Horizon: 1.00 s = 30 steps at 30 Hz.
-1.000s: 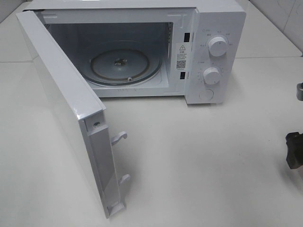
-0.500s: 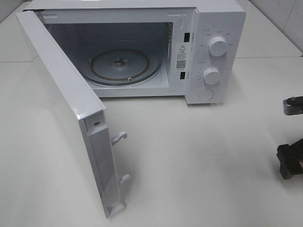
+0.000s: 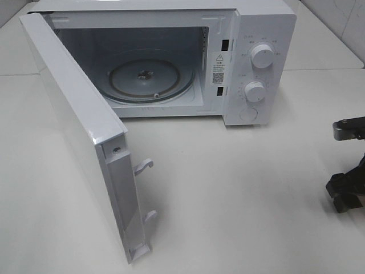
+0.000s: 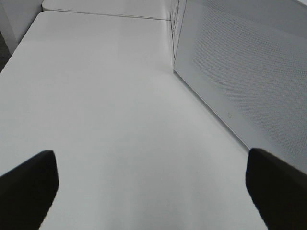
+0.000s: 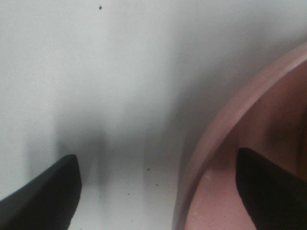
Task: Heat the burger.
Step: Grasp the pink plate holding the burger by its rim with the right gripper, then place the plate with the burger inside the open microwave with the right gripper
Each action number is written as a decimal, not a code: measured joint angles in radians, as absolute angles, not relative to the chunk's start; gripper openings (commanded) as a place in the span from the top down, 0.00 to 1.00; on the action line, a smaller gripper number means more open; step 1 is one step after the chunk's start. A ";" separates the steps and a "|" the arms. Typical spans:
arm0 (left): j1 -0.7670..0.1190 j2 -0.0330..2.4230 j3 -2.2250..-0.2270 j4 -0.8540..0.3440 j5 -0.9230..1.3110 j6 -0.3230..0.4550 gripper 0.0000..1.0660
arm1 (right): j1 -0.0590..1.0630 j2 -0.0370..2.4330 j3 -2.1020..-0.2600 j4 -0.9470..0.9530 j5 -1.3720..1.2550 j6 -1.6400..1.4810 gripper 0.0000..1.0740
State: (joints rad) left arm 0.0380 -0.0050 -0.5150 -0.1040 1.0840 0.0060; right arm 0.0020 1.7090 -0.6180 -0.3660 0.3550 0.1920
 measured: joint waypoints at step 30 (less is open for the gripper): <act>0.038 -0.005 -0.515 -0.104 1.084 0.006 0.08 | 0.001 1.719 -0.676 -0.408 0.542 0.228 1.00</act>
State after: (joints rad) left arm 0.0380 -0.0050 -0.5150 -0.1040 1.0840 0.0060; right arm 0.0010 1.7190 -0.6760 -0.4080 0.5420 0.2280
